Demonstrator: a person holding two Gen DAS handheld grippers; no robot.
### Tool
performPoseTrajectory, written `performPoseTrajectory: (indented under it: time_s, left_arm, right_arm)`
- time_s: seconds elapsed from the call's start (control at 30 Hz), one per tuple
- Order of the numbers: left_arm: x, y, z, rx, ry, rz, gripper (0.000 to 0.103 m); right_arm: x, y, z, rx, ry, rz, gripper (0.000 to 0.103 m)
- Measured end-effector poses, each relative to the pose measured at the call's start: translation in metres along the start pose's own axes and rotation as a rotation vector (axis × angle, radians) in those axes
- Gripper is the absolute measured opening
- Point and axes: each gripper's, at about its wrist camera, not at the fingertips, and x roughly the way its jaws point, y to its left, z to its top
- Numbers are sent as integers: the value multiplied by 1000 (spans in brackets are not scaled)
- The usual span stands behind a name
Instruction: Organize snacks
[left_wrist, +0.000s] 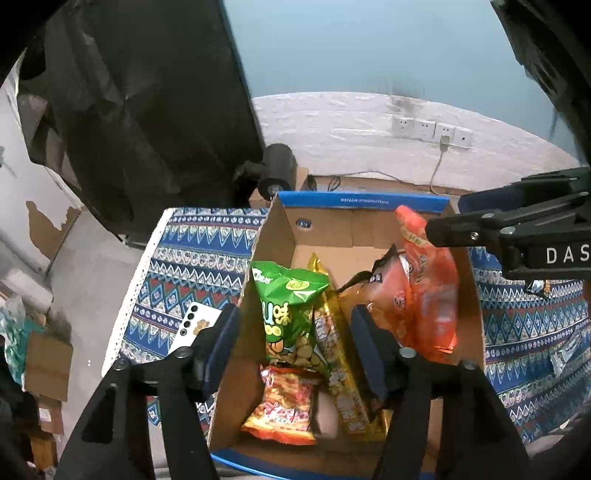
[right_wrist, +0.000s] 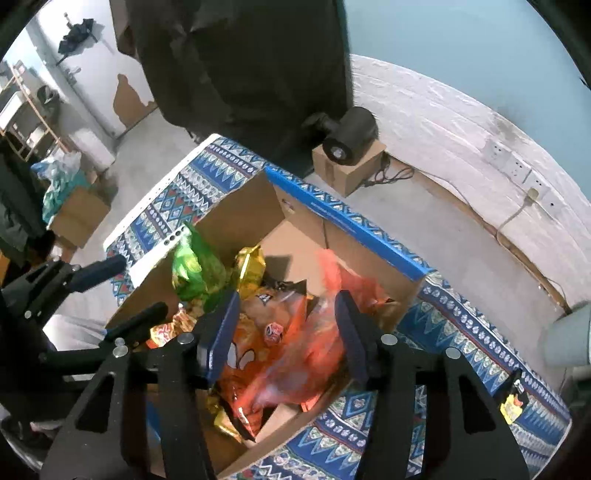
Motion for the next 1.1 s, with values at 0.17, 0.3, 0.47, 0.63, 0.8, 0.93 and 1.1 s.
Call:
performPoseTrajectory:
  time_s: [0.17,0.3,0.47,0.63,0.8,0.93,1.1]
  left_arm:
    - [-7,-10,1,24,-14,-12,69]
    - [-14,-22,2,53,-29,-19,73]
    - [-22,-38,3,89,-48,-30,75]
    - [-27,-55,2,126,-54,-42,77]
    - [-33,-74,2,166,-63,-50,77]
    - [-37,-87,2,187,-66,-61,78]
    - [-39,-108,1,221,-63,-77,79]
  right_arm:
    - [-13,-13,-6,37,-15,-16,62]
    - [-23,-26,-16,74,-14,-22,66]
    - [-35,-43,-32,116,-12,-46,70]
    - [-49,-57,-52,137,-10,-71,70]
    - [-60,-73,-74,166,-5,-85,70]
    - [-67,-85,-90,183,1,-107,71]
    - [-80,-100,-112,210,1,-126,72]
